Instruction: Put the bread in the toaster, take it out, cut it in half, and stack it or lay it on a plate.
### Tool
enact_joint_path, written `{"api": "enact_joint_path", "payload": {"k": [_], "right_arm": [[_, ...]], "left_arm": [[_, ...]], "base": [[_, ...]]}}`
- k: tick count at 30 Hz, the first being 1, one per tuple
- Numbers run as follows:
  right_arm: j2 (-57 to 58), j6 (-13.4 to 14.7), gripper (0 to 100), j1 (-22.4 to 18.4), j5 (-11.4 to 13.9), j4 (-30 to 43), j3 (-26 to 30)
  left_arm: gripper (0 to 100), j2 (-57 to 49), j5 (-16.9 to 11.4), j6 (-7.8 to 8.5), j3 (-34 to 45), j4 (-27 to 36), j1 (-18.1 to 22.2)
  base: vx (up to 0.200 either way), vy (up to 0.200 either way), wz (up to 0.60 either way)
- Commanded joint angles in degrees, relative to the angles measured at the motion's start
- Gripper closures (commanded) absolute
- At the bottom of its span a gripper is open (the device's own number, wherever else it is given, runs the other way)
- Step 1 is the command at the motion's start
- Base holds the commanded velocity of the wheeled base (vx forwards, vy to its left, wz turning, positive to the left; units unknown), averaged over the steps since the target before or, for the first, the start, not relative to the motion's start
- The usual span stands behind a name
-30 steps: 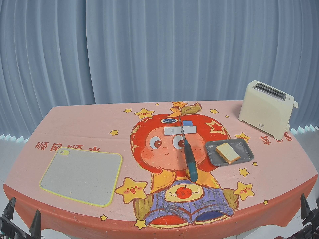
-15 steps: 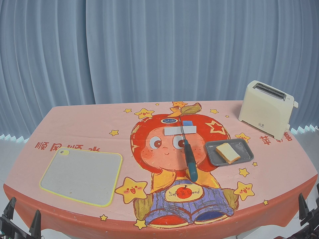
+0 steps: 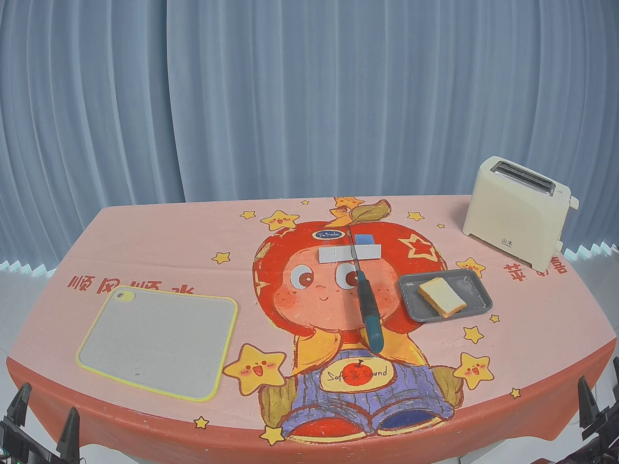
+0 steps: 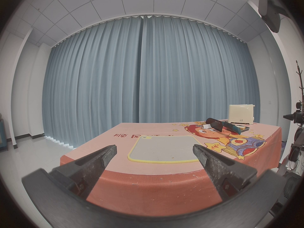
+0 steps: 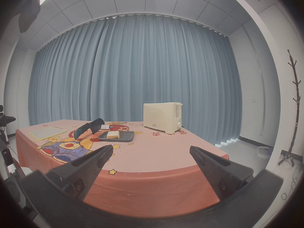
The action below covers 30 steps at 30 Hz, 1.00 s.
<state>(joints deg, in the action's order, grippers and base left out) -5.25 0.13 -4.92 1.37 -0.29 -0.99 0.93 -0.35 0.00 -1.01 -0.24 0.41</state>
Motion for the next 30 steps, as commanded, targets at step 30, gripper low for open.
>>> {"api": "enact_joint_path", "payload": {"k": [30], "right_arm": [[-0.1,1.7,0,0.4,-1.6,-0.1,1.0]], "left_arm": [[0,-0.9,0.0,0.0,1.0,0.0,0.0]], "base": [[0.0,0.0,0.0]]}}
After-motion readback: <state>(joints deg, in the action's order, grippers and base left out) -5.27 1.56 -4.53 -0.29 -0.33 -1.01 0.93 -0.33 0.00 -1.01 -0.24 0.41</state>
